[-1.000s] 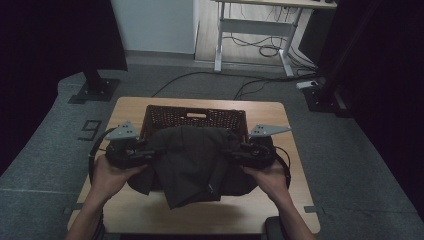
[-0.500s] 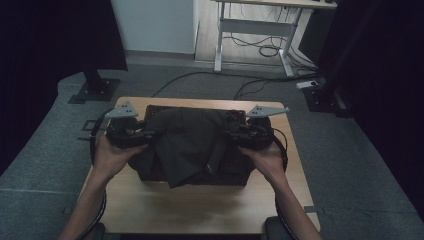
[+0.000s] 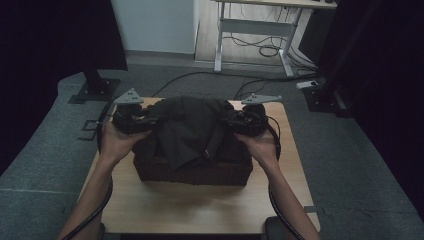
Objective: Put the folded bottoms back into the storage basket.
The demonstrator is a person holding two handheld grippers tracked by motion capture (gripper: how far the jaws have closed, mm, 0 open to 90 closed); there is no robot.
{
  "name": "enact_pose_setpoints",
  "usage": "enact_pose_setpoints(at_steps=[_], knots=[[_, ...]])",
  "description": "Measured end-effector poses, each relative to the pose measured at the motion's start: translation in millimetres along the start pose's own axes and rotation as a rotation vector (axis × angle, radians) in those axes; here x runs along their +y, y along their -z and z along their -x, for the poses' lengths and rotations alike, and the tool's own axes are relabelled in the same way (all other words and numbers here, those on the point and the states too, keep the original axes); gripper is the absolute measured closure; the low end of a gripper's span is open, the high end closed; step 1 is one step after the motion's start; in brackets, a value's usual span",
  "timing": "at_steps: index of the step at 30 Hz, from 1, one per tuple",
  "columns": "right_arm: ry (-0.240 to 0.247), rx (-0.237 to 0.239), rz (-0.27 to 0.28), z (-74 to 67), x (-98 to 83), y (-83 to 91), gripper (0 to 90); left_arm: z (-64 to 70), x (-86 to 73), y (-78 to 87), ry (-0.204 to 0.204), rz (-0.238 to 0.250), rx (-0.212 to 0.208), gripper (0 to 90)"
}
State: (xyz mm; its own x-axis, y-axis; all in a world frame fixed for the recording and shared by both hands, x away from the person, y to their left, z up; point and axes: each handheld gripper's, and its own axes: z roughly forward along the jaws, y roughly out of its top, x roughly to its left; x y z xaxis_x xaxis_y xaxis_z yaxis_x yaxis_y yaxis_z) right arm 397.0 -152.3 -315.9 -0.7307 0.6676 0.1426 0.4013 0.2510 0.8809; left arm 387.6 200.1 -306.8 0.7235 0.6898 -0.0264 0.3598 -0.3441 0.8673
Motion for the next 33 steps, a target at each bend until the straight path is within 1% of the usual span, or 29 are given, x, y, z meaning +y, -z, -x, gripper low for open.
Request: enact_pose_setpoints(at_steps=[1,3,4,5,7,11,14,15,16,19,20,22,25,28,32,33], knots=[[-0.005,-0.010,-0.004,3.7,1.0,-4.5,63.6,-4.1,-0.3,-5.0,0.003,0.002,0.004,61.7],[-0.008,-0.019,-0.007,6.8,1.4,-8.8,63.6,-8.5,-1.0,-10.8,0.010,0.000,0.010,61.6],[-0.008,-0.019,-0.007,6.8,1.4,-8.8,63.6,-8.5,-1.0,-10.8,0.010,0.000,0.010,61.7],[-0.011,-0.028,-0.012,9.3,1.7,-13.0,63.6,-9.9,-1.4,-12.7,0.009,-0.001,0.013,61.7],[-0.014,-0.037,-0.016,11.9,1.7,-17.2,63.6,-16.0,-3.1,-20.0,0.019,-0.003,0.016,61.6],[-0.024,-0.049,-0.023,15.9,1.0,-24.1,63.6,-21.2,-5.6,-27.0,0.030,-0.009,0.018,61.7],[-0.039,-0.058,-0.035,21.2,-2.4,-34.2,63.6,-27.3,-11.1,-35.7,0.046,-0.022,0.021,61.7],[-0.039,-0.058,-0.035,21.2,-2.4,-34.2,63.6,-27.3,-11.1,-35.7,0.046,-0.022,0.021,61.7],[-0.048,-0.060,-0.044,23.0,-5.0,-39.3,63.6,-28.6,-12.9,-37.7,0.053,-0.026,0.022,61.7],[-0.057,-0.061,-0.058,25.2,-9.7,-47.1,63.6,-33.5,-21.4,-44.8,0.072,-0.042,0.023,61.7],[-0.057,-0.061,-0.058,25.2,-9.7,-47.1,63.6,-33.5,-21.4,-44.8,0.072,-0.042,0.023,61.7],[-0.067,-0.060,-0.071,26.2,-15.1,-54.1,63.6,-36.7,-28.3,-47.7,0.086,-0.052,0.022,61.7],[-0.075,-0.055,-0.079,25.6,-20.7,-60.7,63.6,-38.5,-32.6,-48.9,0.091,-0.059,0.023,61.7],[-0.083,-0.055,-0.092,24.9,-25.5,-68.2,63.6,-41.6,-40.5,-51.3,0.102,-0.073,0.031,61.7],[-0.102,-0.049,-0.107,23.5,-32.5,-79.0,63.6,-45.1,-44.9,-51.8,0.104,-0.088,0.037,61.7],[-0.109,-0.046,-0.111,22.9,-34.3,-81.6,63.6,-48.0,-46.4,-50.9,0.104,-0.098,0.044,61.7]])
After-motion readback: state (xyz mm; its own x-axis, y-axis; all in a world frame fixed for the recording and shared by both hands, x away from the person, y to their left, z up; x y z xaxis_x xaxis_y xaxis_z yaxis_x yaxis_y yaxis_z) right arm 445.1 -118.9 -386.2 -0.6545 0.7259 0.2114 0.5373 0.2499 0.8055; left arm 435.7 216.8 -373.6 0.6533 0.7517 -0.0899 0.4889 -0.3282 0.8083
